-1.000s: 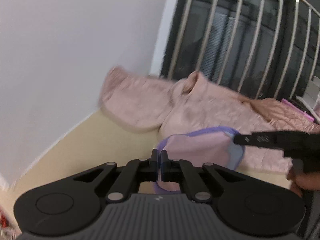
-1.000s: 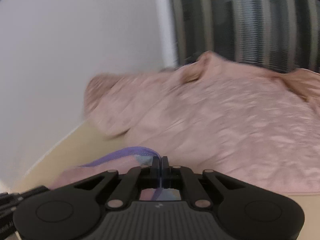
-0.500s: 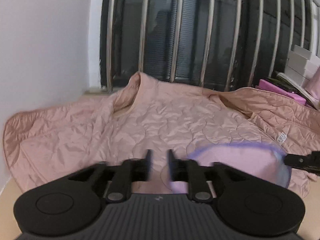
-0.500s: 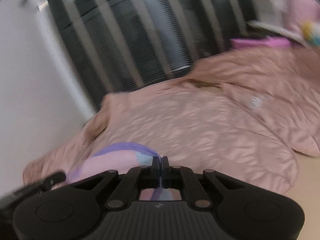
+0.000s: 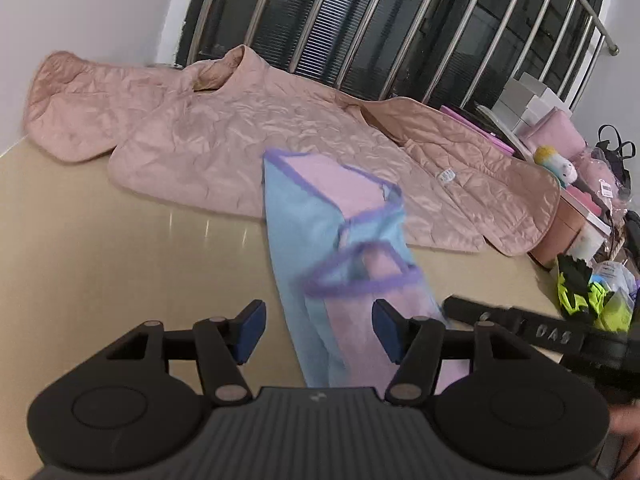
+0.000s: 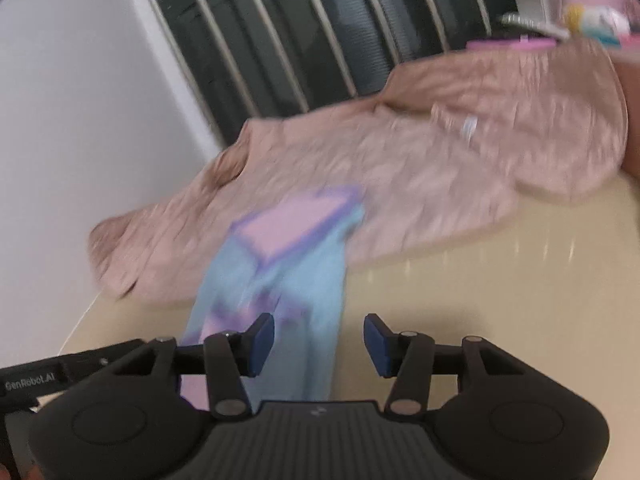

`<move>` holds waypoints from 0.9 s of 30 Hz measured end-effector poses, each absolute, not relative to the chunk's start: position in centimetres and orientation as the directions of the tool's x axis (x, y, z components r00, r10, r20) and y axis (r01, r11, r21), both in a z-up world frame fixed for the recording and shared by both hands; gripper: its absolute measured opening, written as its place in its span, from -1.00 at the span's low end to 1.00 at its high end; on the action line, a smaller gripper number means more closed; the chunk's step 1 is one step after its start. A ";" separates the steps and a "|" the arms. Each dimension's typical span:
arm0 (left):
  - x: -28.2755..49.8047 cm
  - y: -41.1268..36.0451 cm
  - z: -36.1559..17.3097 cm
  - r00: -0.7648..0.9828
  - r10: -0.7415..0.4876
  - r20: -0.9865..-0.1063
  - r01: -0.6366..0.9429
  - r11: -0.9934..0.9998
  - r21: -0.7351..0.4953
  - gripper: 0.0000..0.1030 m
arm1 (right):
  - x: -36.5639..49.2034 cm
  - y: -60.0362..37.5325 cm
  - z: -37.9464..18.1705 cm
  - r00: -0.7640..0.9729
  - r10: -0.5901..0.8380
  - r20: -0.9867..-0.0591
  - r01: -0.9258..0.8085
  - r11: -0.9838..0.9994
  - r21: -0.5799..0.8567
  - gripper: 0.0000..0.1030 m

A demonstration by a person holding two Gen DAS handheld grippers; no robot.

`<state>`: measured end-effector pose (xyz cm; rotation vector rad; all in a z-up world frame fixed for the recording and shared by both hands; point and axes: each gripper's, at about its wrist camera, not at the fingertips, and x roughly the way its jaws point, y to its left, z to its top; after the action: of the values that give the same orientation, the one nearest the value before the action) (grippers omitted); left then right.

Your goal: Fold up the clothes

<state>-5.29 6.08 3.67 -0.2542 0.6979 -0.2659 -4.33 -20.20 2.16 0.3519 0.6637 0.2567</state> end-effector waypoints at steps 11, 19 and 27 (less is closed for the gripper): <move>-8.9 2.6 1.9 0.708 -0.262 -0.655 0.173 0.965 -0.200 -0.13 | -11.8 -17.9 1.2 0.747 0.295 -0.596 -0.133 0.945 0.300 -0.91; -10.7 5.3 1.7 0.732 -0.209 -0.649 0.088 0.973 -0.214 -0.59 | -15.6 -18.5 2.8 0.789 0.344 -0.509 -0.235 0.934 0.267 -0.33; -12.4 5.9 3.1 0.771 -0.256 -0.584 0.146 0.962 -0.230 -0.50 | -13.4 -18.7 1.0 0.760 0.371 -0.534 -0.248 0.925 0.290 -0.69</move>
<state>-12.40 5.87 3.05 -0.1753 0.6564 -0.2188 -13.44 -18.70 0.95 0.2069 0.6227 0.3393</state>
